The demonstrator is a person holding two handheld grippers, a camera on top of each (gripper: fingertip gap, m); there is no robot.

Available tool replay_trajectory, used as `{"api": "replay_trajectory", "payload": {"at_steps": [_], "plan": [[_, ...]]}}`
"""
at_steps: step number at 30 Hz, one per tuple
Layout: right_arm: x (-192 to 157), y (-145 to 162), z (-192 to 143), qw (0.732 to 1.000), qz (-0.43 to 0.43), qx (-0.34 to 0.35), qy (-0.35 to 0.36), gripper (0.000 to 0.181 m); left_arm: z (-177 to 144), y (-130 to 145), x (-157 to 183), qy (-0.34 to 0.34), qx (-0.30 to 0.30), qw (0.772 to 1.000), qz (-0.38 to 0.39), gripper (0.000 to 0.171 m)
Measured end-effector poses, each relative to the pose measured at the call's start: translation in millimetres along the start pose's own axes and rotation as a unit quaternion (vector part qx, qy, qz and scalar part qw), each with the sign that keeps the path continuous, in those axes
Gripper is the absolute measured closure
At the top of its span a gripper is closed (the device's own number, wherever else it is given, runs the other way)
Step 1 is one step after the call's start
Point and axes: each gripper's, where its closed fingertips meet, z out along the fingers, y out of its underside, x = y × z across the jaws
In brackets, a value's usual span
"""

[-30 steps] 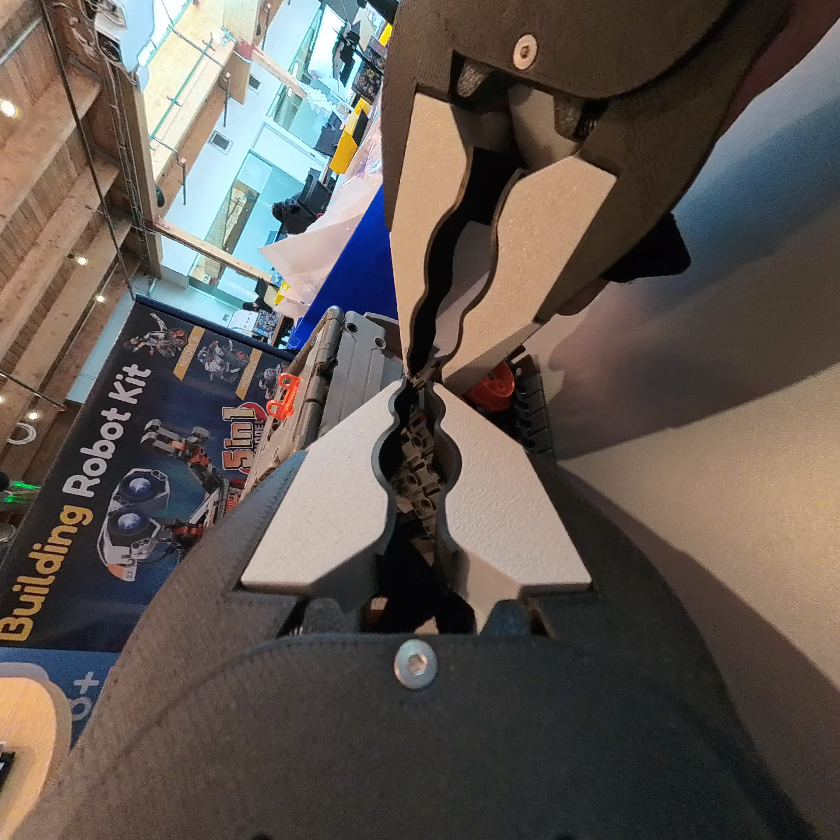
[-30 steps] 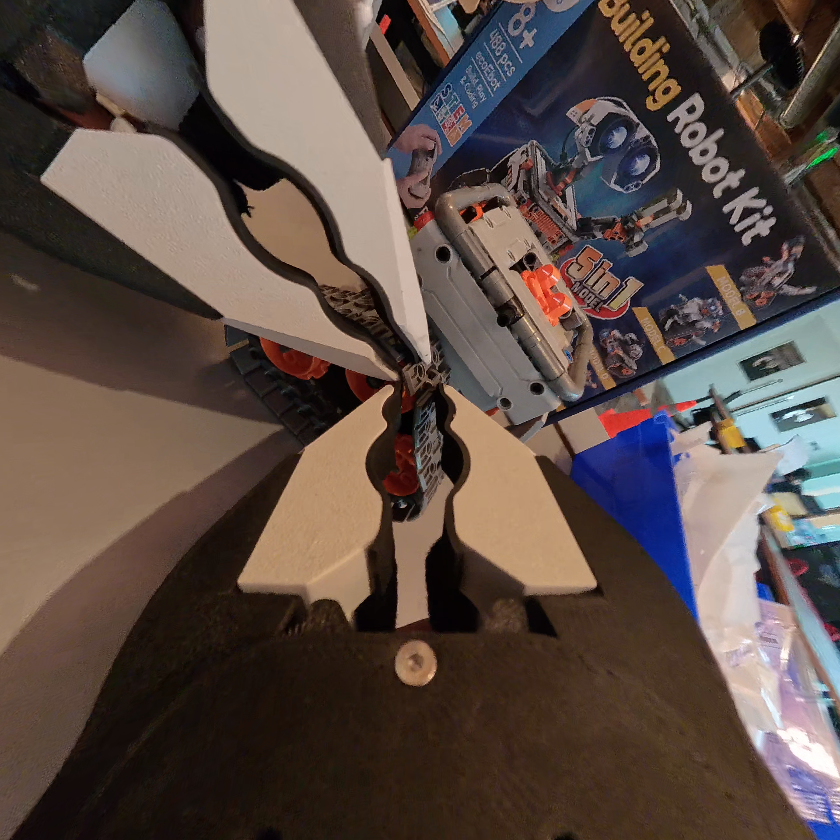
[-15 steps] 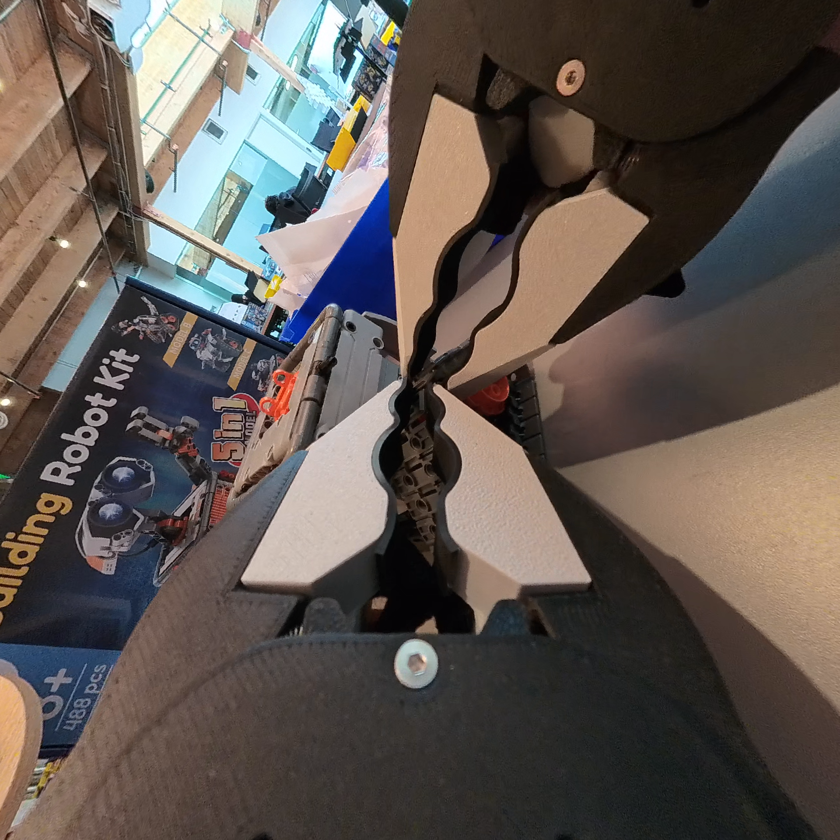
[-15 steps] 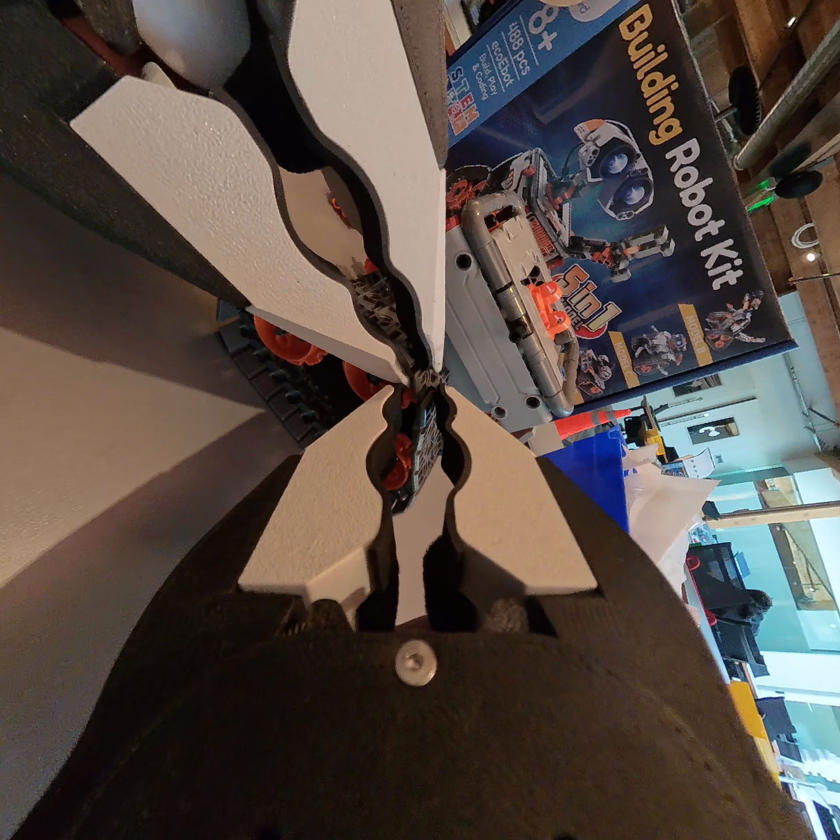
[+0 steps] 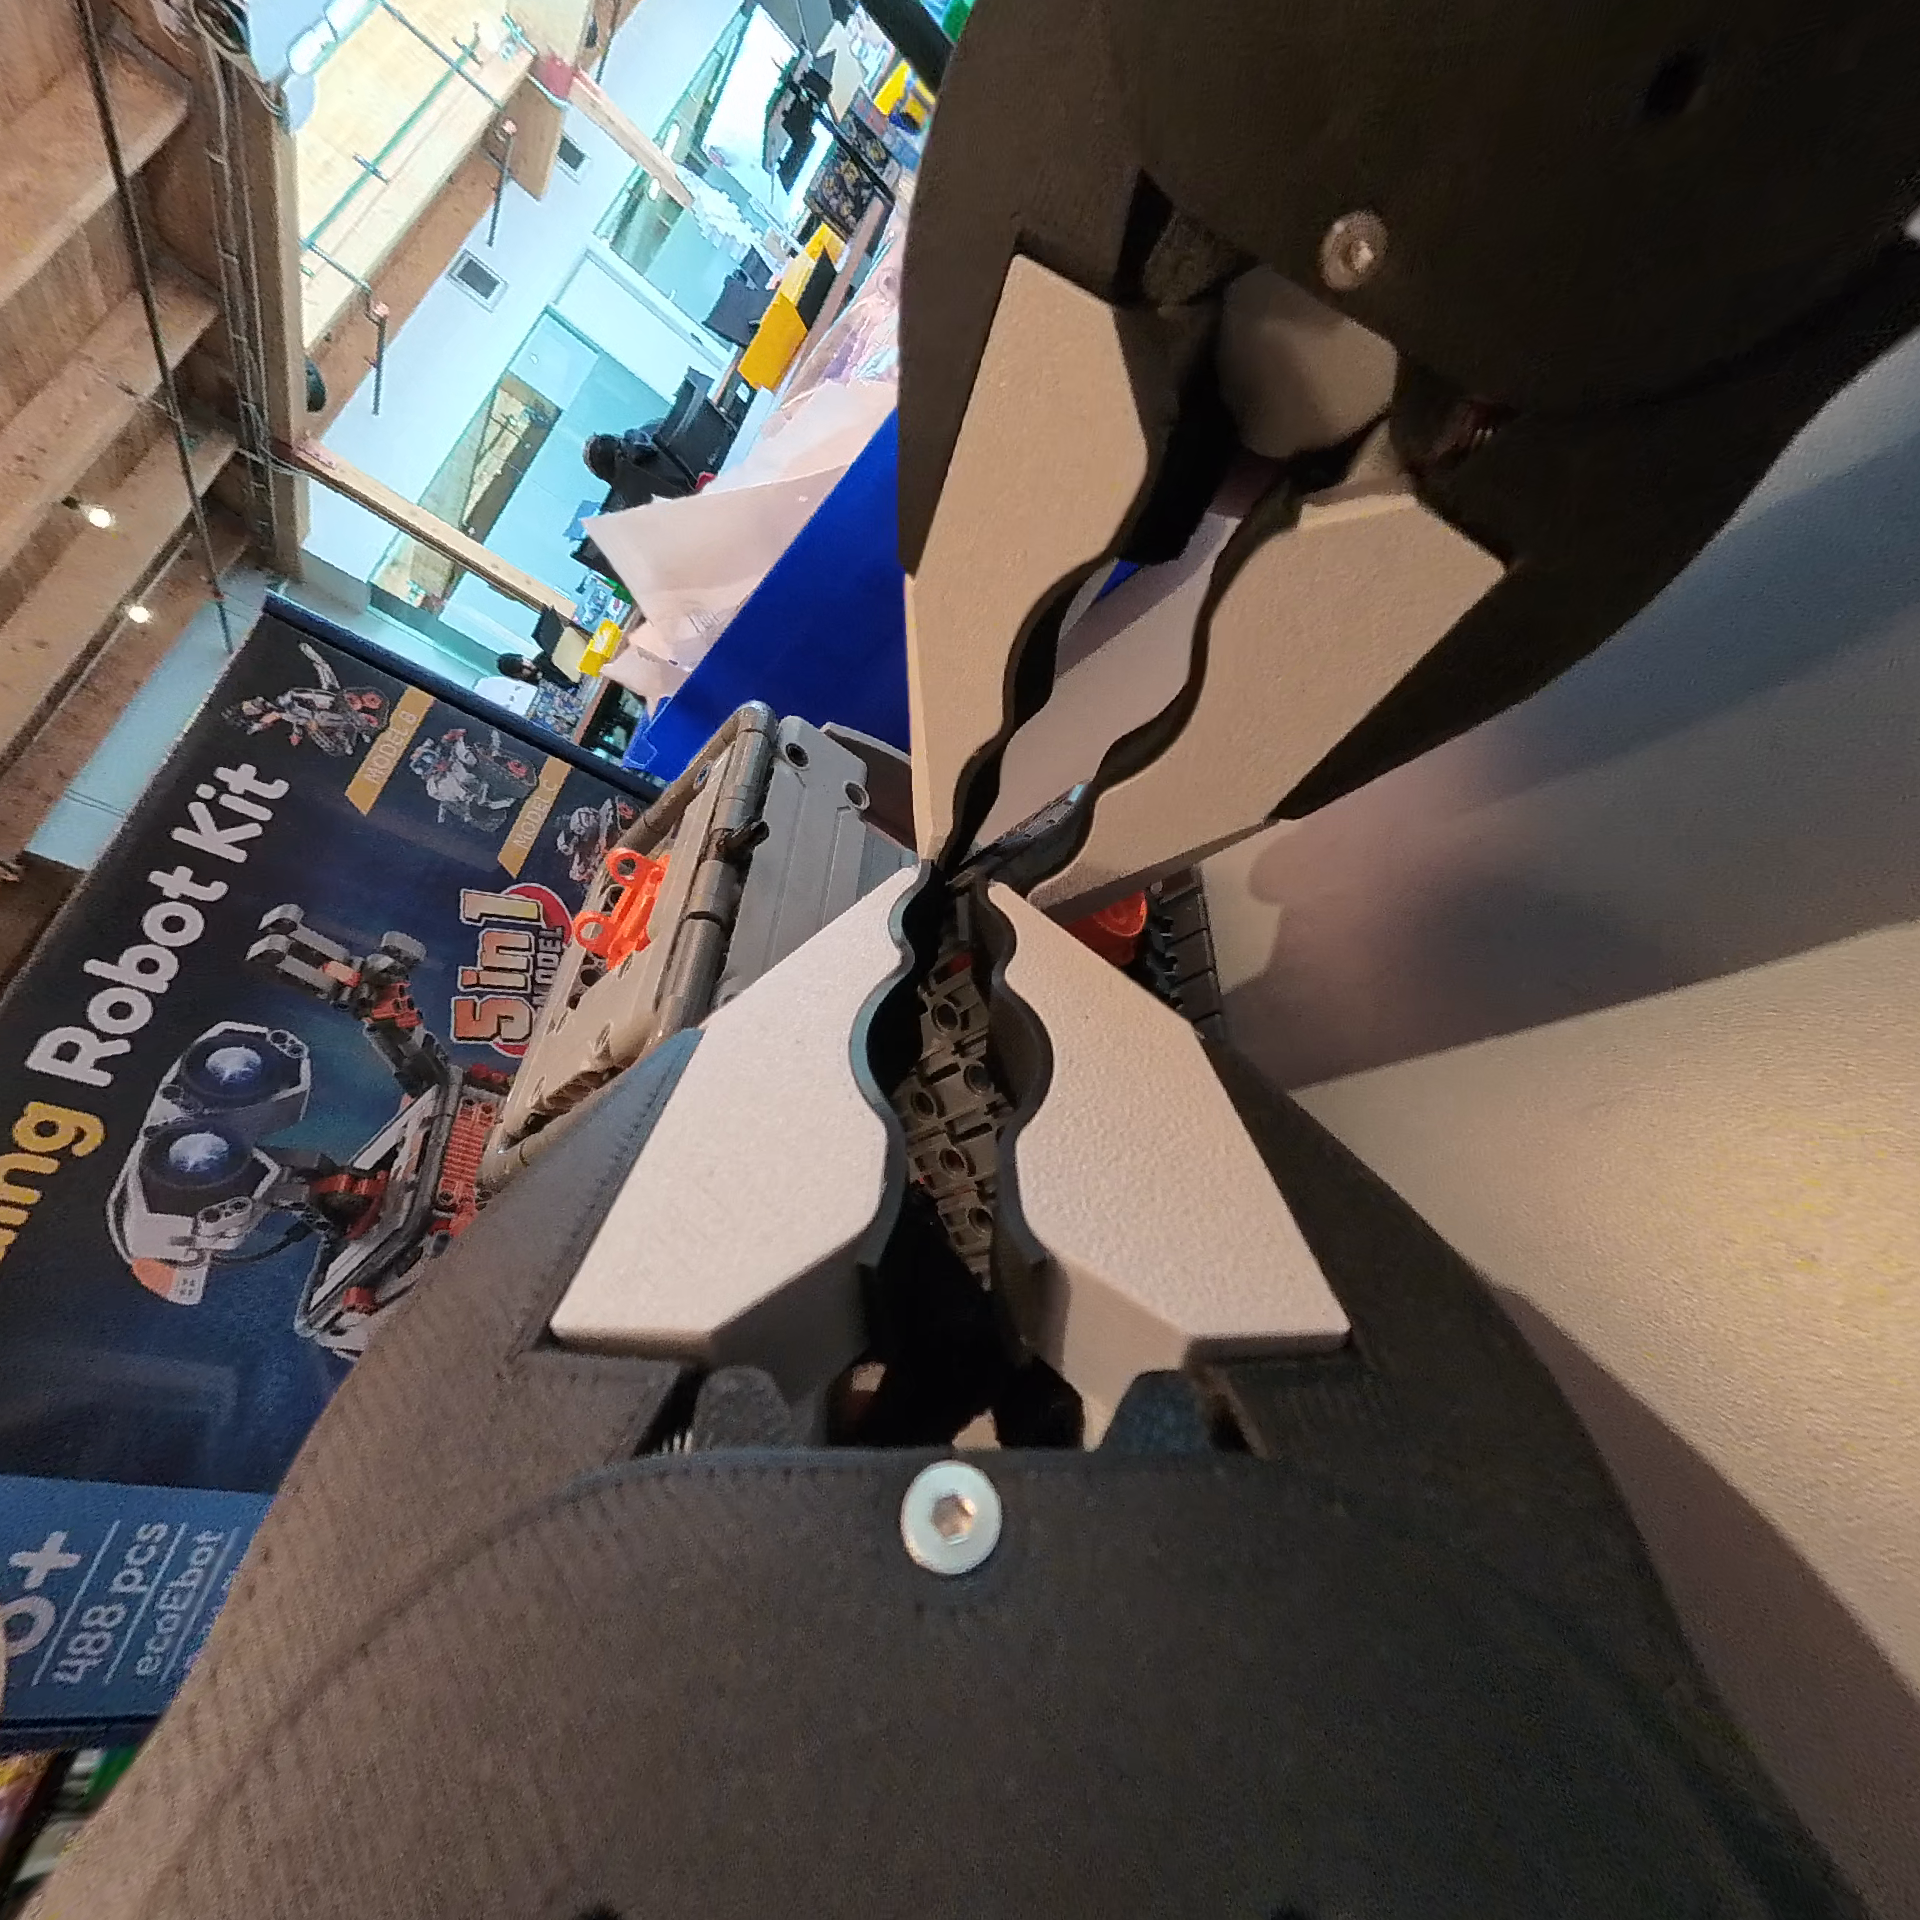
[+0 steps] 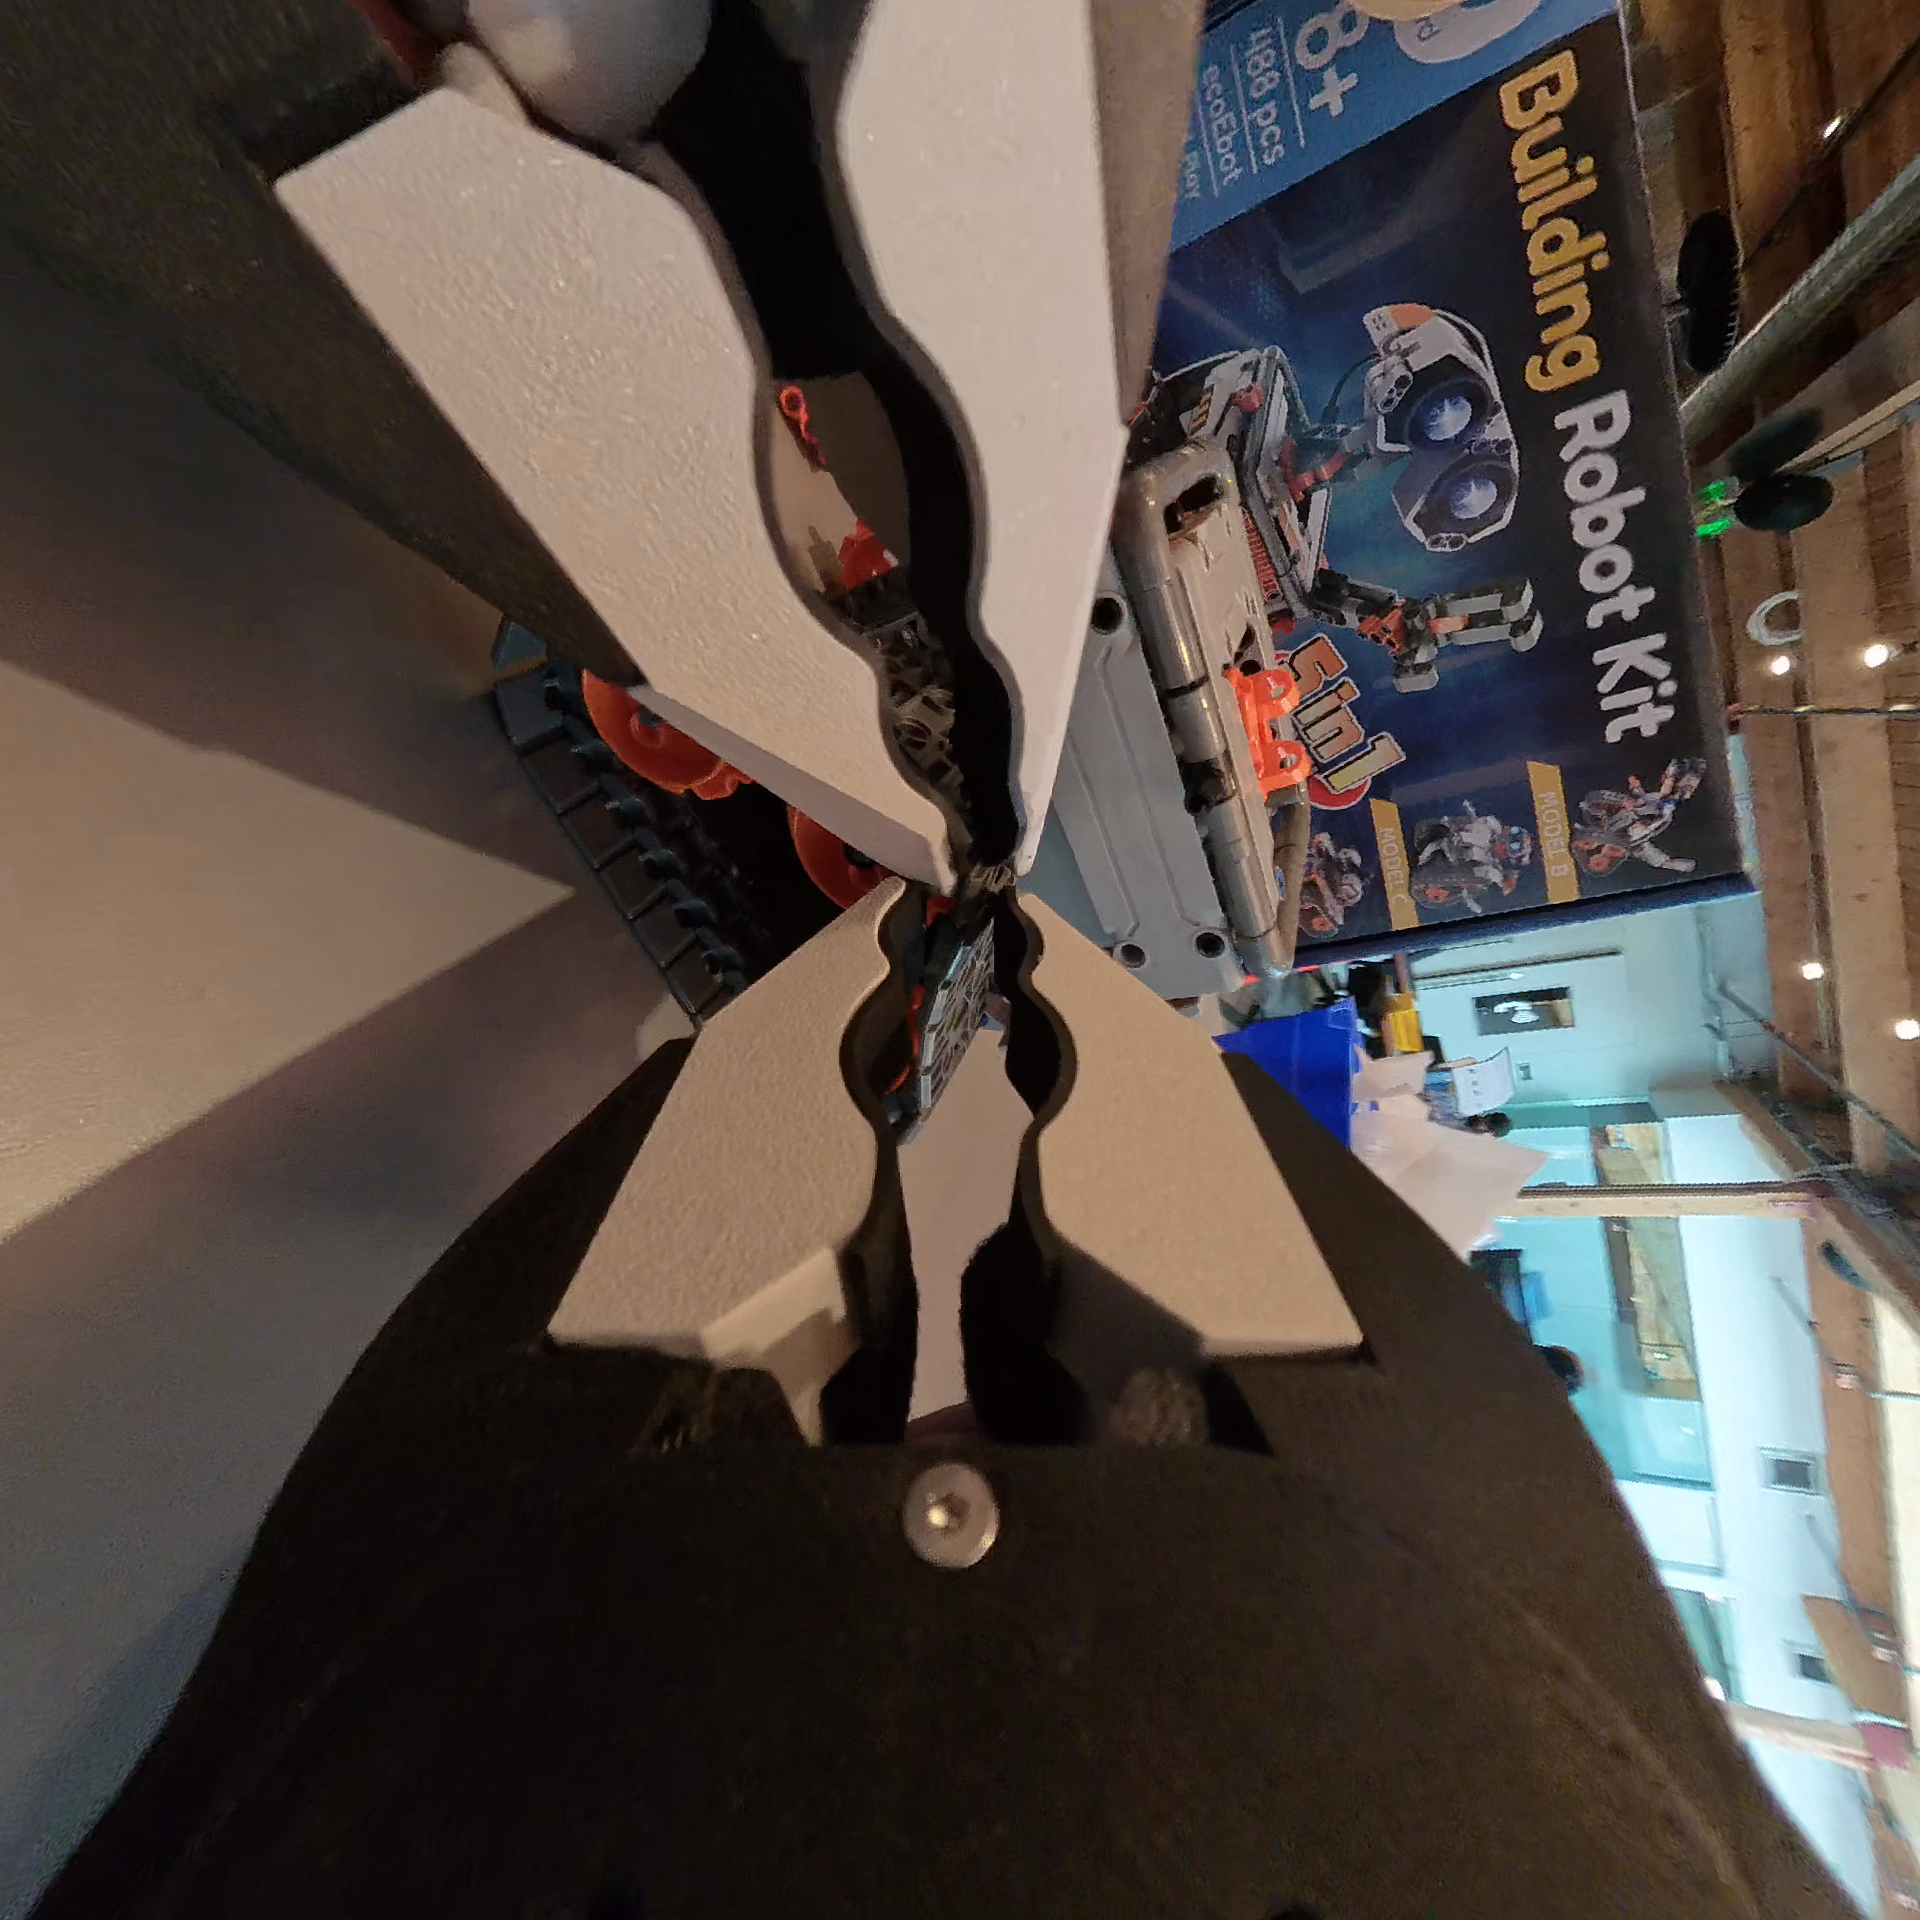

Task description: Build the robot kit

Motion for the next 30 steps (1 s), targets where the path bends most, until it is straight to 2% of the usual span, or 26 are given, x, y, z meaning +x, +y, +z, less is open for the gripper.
{"api": "replay_trajectory", "payload": {"at_steps": [6,11,14,18,22,30], "plan": [[-1,-1,1,0.996,-0.080,-0.021,0.016,0.174,-1,2,0,0.004,-0.003,1.000,0.005,0.168],[1,-3,3,0.998,-0.059,-0.004,0.024,0.173,-5,6,-5,-0.008,-0.013,1.000,0.017,0.165],[2,-6,3,0.998,-0.057,0.005,0.028,0.174,-11,10,-12,-0.027,-0.029,0.998,0.039,0.152],[3,-7,5,0.998,-0.060,0.001,0.032,0.174,-11,13,-12,-0.036,-0.057,0.996,0.058,0.154],[3,-7,5,0.998,-0.062,-0.001,0.030,0.174,-11,14,-9,-0.043,-0.055,0.994,0.079,0.163],[2,-9,8,0.997,-0.080,-0.006,0.012,0.175,-11,17,-11,-0.055,-0.037,0.993,0.094,0.166]]}}
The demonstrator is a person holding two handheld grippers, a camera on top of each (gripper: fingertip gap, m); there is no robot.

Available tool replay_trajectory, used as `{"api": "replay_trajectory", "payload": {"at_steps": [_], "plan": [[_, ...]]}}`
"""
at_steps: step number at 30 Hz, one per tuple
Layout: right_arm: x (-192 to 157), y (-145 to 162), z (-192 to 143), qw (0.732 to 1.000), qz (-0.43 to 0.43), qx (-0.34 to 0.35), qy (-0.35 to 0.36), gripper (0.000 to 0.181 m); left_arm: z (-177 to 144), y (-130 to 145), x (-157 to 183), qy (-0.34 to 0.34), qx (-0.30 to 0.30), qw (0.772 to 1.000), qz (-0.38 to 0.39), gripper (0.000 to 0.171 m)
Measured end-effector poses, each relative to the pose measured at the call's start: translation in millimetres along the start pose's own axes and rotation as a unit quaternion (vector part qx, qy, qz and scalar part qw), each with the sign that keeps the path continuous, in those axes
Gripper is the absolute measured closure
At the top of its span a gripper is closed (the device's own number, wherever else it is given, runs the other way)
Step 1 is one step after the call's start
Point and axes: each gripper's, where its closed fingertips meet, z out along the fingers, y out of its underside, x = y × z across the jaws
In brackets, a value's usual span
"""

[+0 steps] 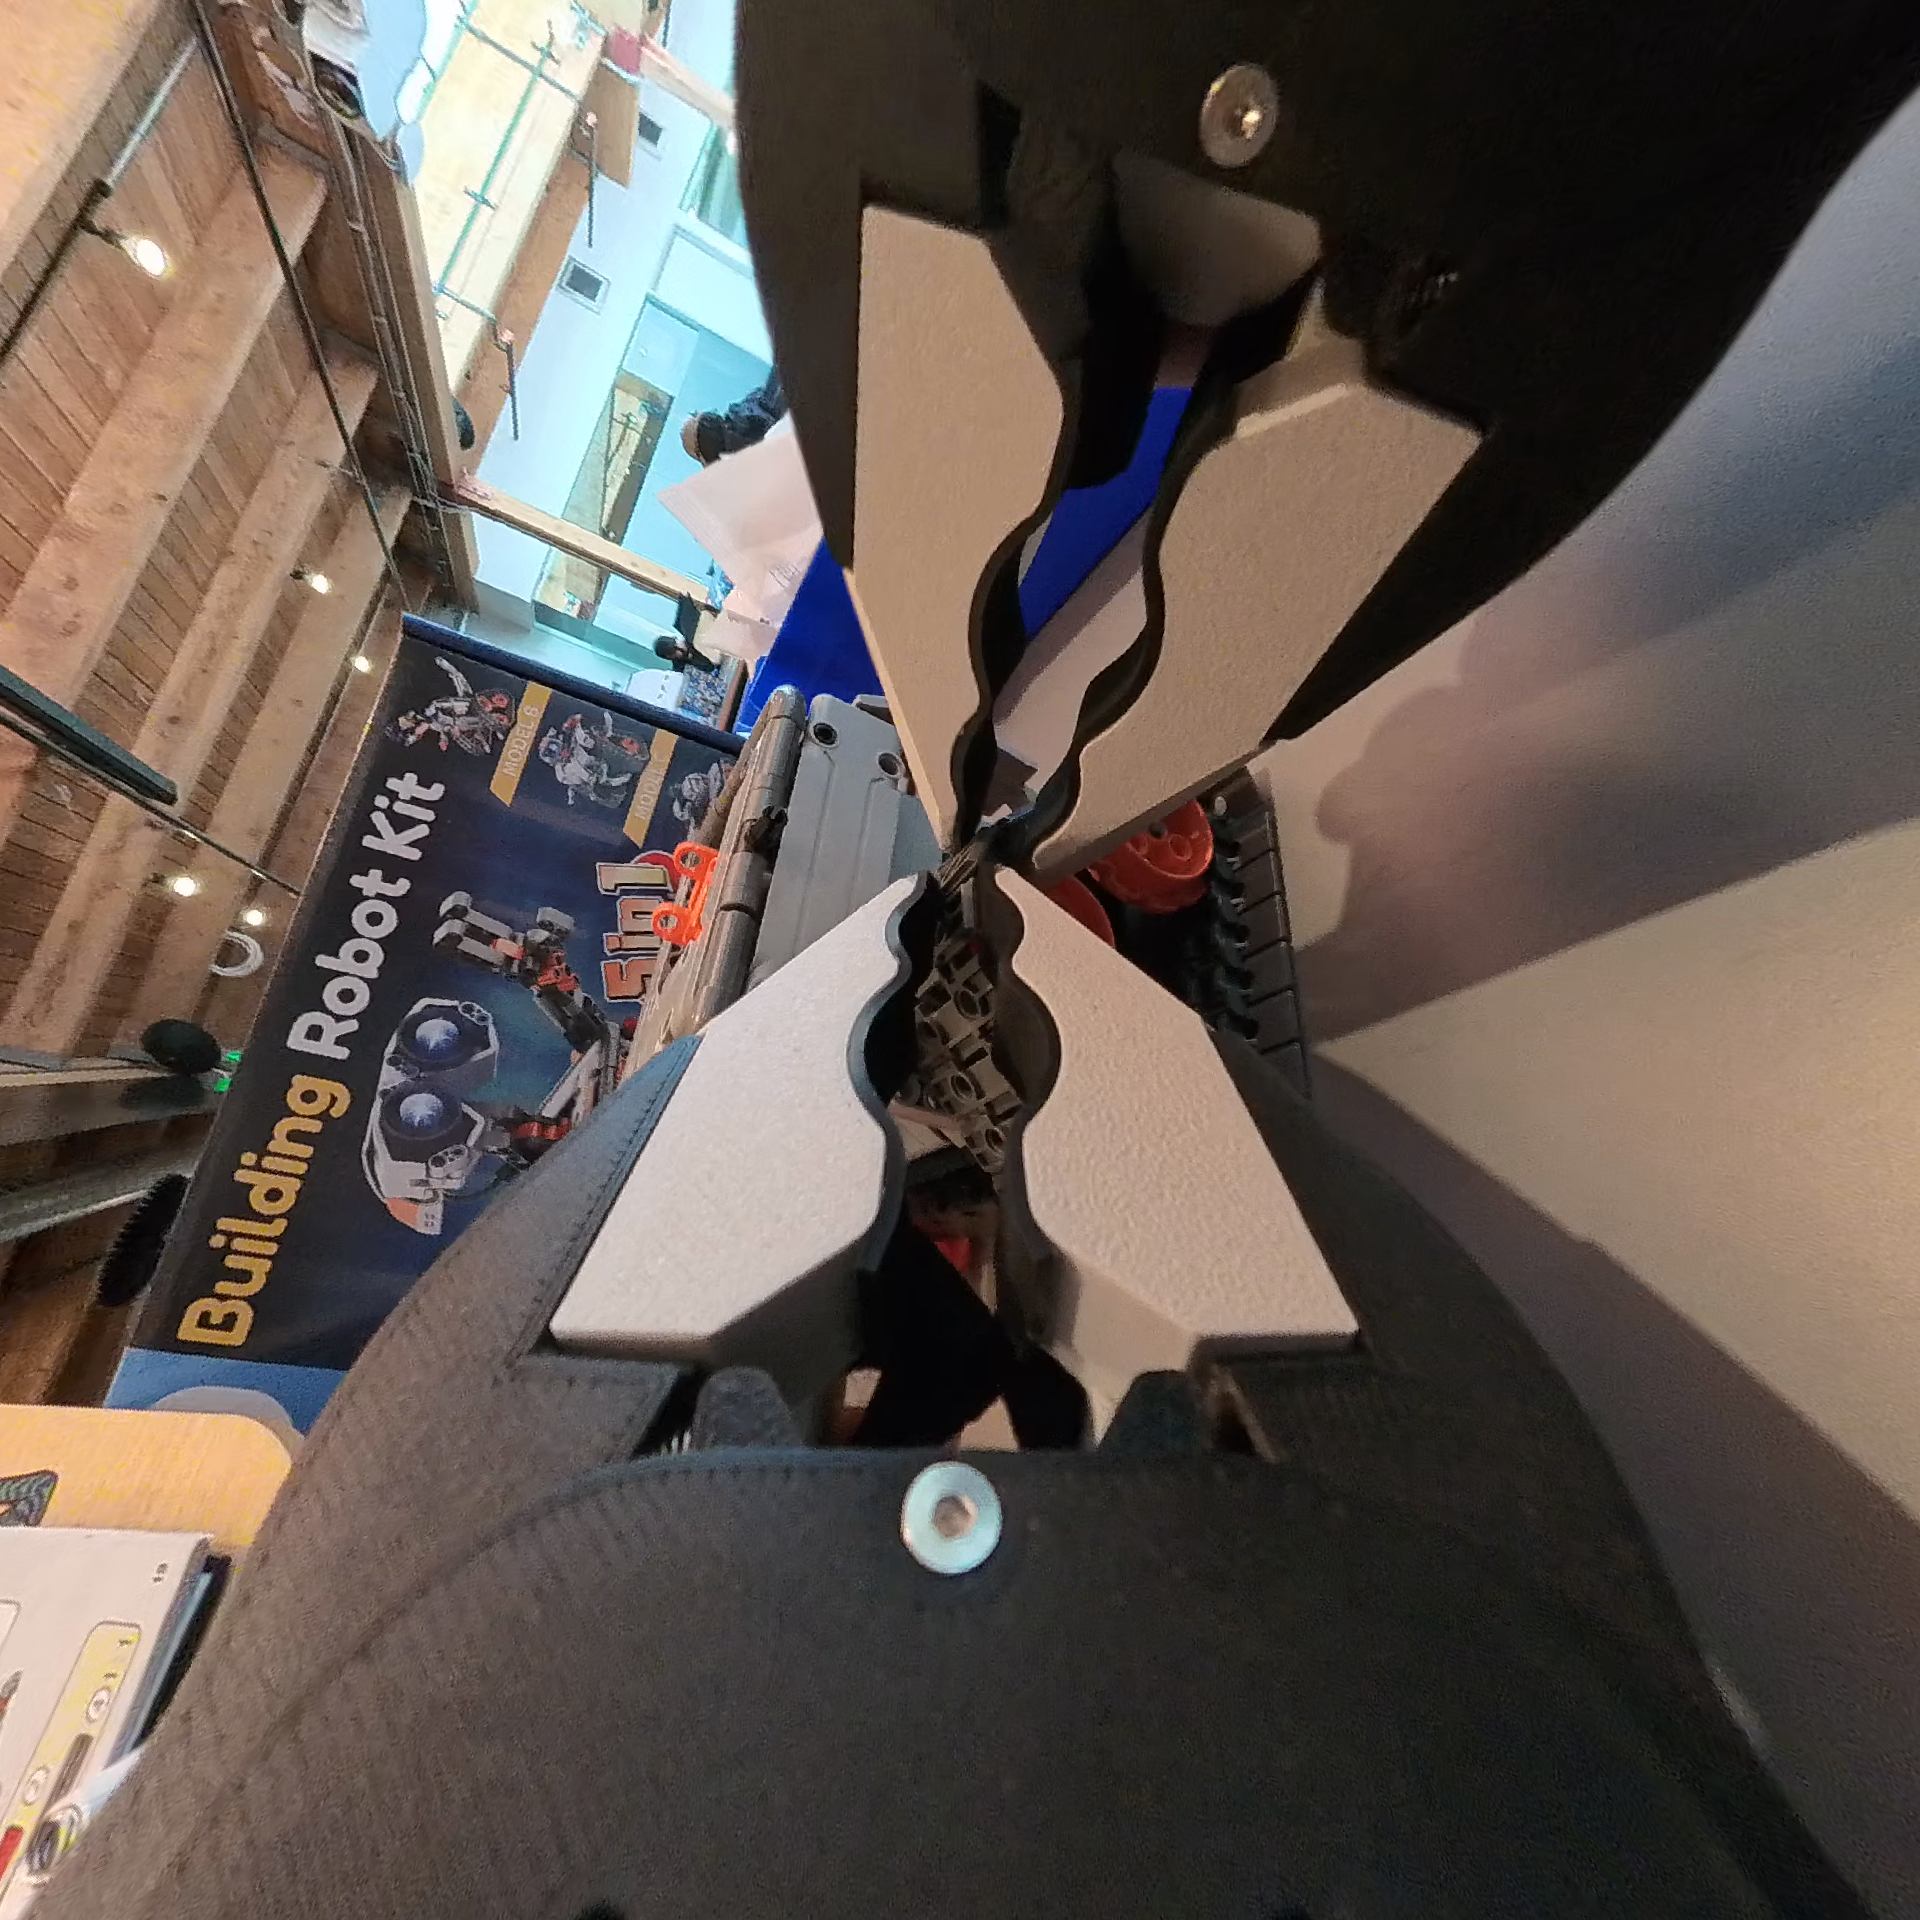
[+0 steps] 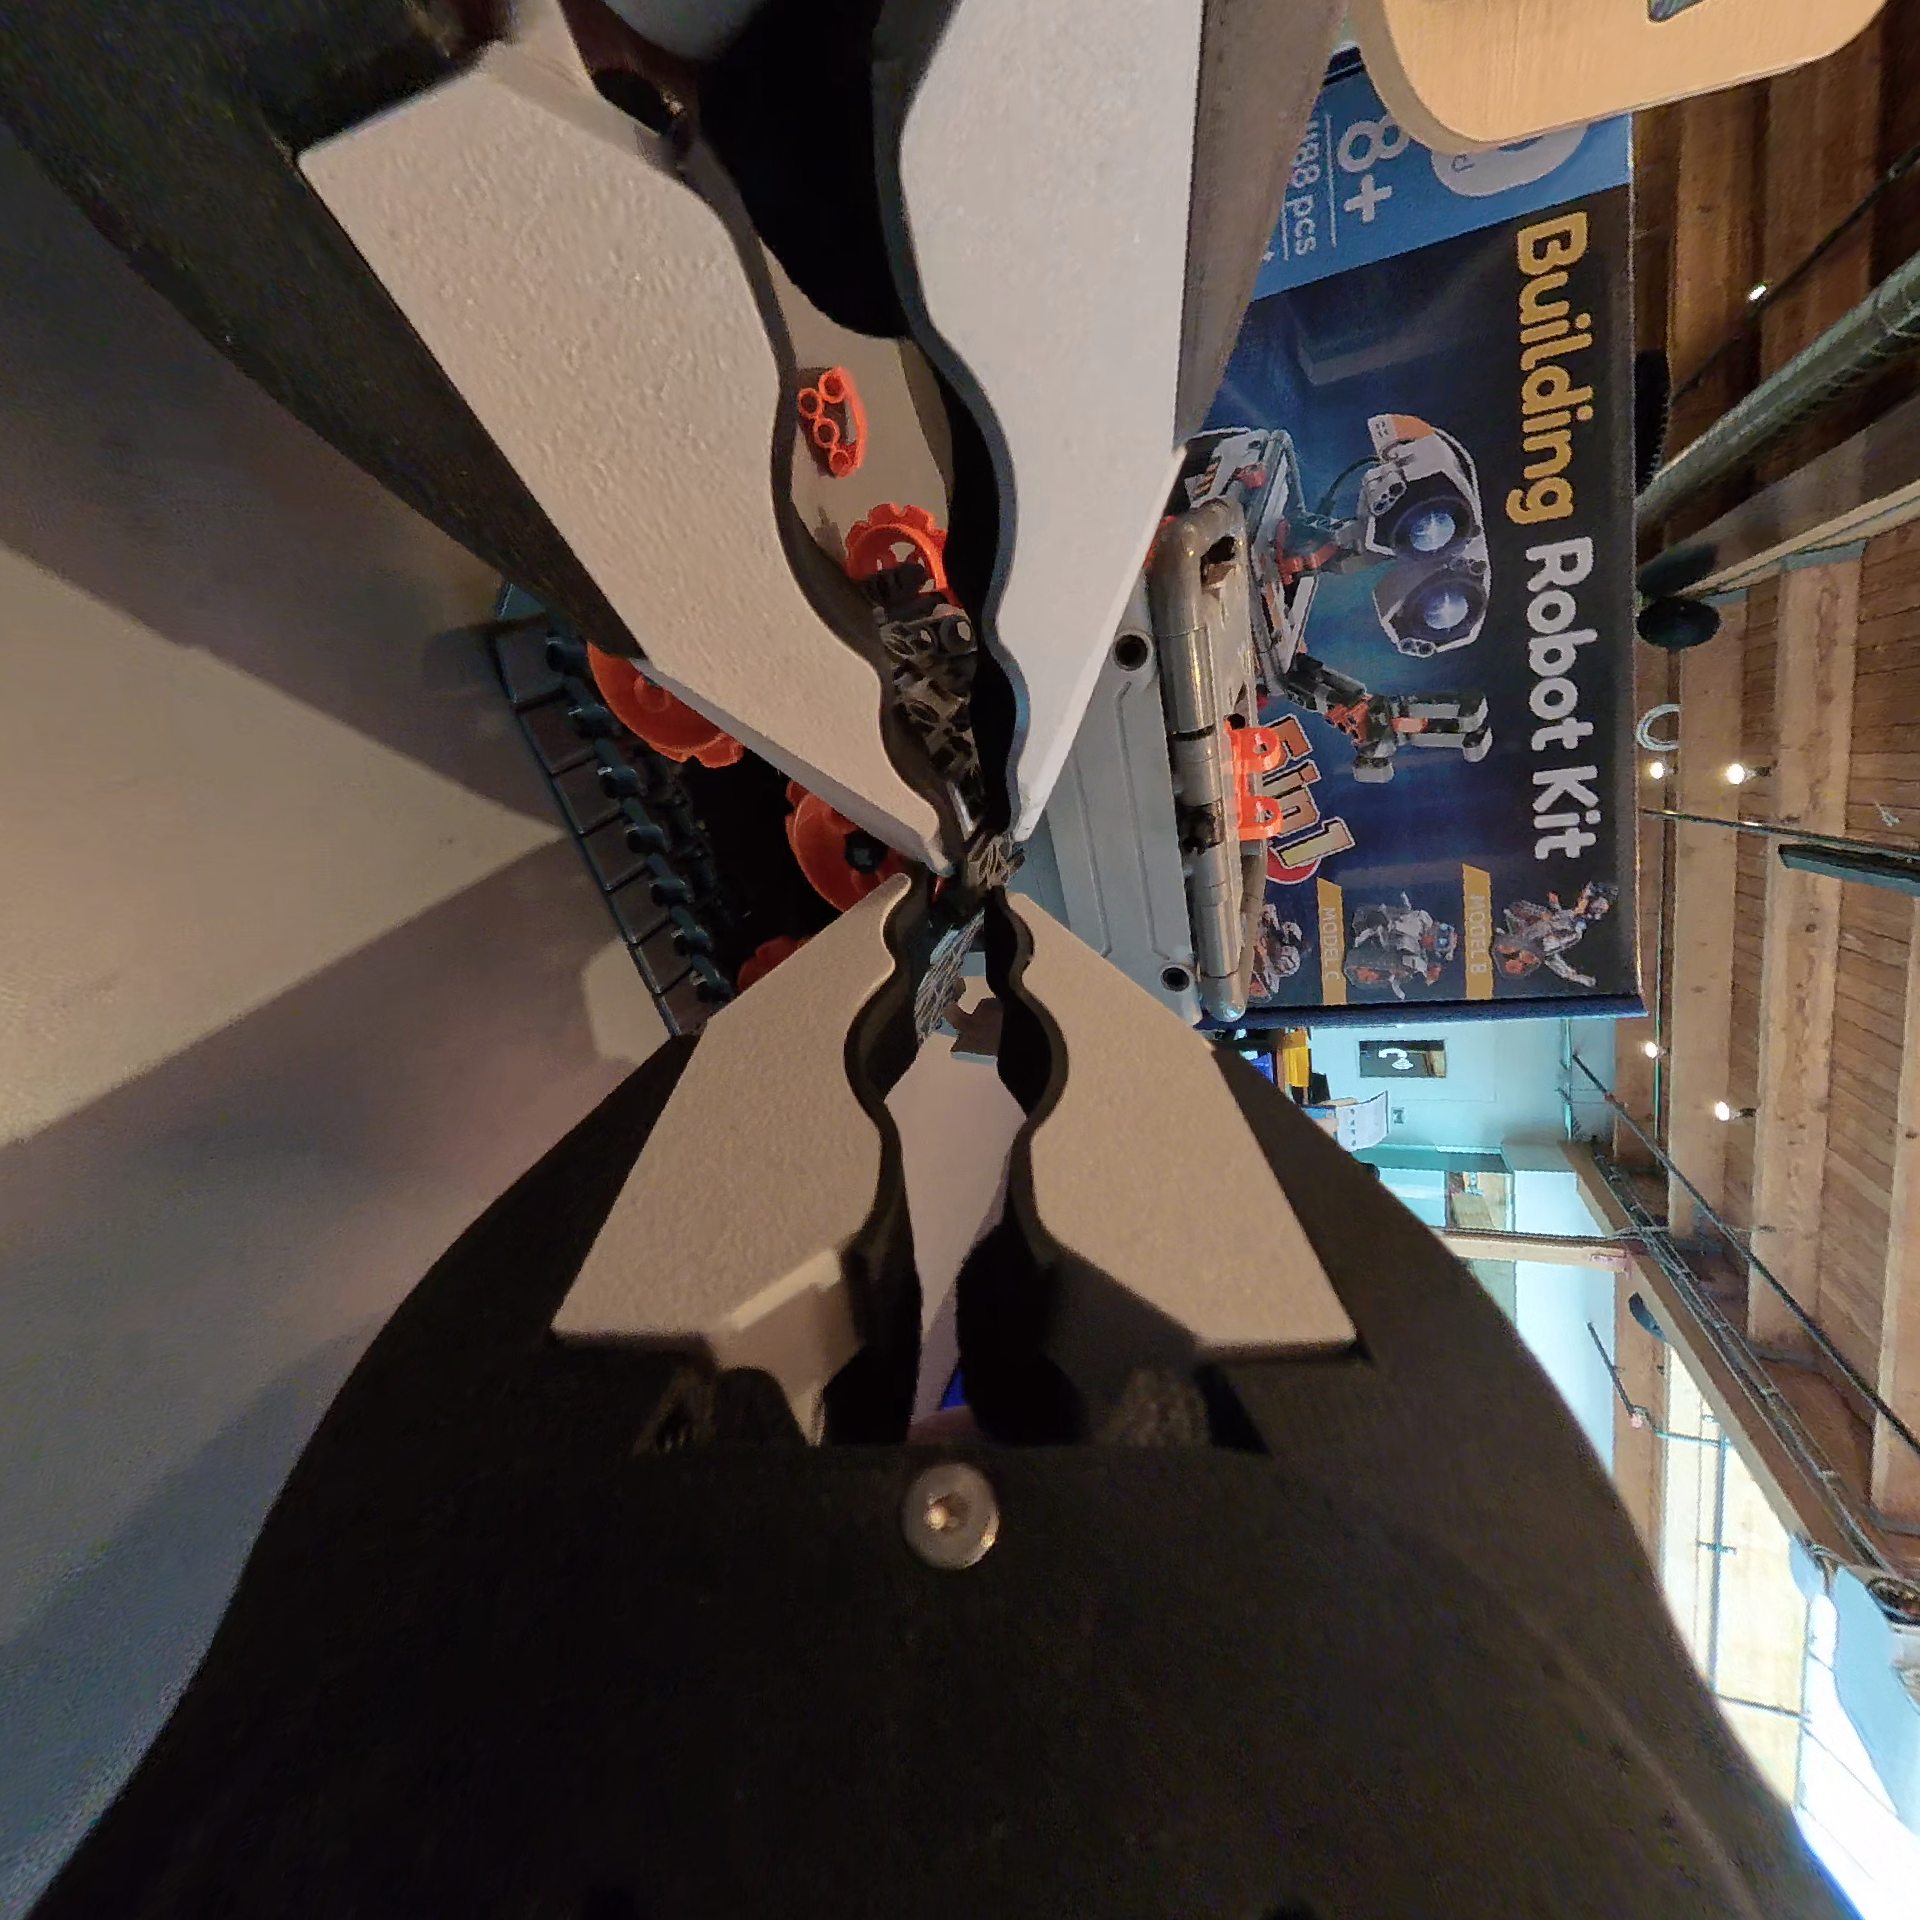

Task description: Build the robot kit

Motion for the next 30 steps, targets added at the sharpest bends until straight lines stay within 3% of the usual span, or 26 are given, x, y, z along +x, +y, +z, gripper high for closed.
{"api": "replay_trajectory", "payload": {"at_steps": [7,12,15,18,21,24,30], "plan": [[-3,-1,1,0.999,-0.040,-0.003,-0.034,0.176,-1,-3,2,-0.001,0.019,1.000,0.007,0.168],[-3,-2,0,0.999,-0.008,0.019,-0.050,0.171,-2,-2,2,0.004,0.022,1.000,0.001,0.167],[-12,9,2,0.996,0.034,-0.008,-0.083,0.133,-1,-2,1,0.011,0.025,0.999,-0.018,0.164],[7,16,-11,0.992,0.099,0.012,-0.079,0.129,-3,0,5,0.024,0.014,0.999,-0.018,0.155],[15,22,-24,0.982,0.152,0.042,-0.100,0.141,-9,2,4,0.039,0.002,0.999,-0.025,0.143],[27,38,-29,0.975,0.202,0.042,-0.083,0.153,-20,-1,-8,0.035,0.001,0.999,-0.023,0.147],[38,50,-18,0.935,0.335,0.059,-0.095,0.152,-37,-1,-57,-0.008,-0.004,0.997,-0.072,0.145]]}}
